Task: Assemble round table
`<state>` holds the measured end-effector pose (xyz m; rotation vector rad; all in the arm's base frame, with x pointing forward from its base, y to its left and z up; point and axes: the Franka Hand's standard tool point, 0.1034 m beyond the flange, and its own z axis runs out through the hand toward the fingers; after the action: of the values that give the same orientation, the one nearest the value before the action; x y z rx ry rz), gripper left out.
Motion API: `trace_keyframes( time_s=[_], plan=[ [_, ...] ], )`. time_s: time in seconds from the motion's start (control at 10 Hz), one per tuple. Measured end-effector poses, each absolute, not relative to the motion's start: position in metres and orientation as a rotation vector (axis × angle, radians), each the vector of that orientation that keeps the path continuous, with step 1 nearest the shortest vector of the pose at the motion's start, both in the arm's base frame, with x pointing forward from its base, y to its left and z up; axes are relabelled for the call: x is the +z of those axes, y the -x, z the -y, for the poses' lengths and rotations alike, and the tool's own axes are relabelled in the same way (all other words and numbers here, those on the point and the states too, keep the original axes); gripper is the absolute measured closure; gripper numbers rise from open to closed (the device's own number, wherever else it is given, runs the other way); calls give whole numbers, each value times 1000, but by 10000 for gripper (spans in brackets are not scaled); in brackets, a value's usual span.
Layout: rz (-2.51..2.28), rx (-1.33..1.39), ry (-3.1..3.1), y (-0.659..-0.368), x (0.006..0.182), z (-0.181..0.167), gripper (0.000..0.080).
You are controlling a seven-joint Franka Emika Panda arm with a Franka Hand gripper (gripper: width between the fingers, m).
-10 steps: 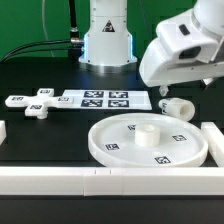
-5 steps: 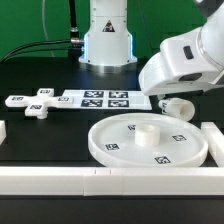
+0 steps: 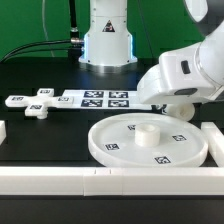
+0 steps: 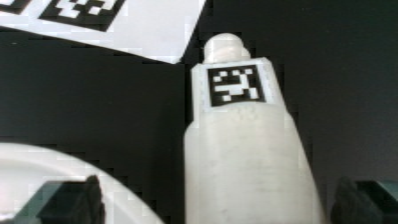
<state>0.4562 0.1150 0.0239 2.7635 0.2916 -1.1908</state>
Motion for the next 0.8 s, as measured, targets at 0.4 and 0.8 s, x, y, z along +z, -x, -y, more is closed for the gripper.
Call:
trace_keyframes(
  time_s=[0.4,0.8],
  plan=[
    [-293,-1184,-2769,-453,16,-115,151],
    [-318,-1175,-2777,-454,14,-116,393]
  ],
)
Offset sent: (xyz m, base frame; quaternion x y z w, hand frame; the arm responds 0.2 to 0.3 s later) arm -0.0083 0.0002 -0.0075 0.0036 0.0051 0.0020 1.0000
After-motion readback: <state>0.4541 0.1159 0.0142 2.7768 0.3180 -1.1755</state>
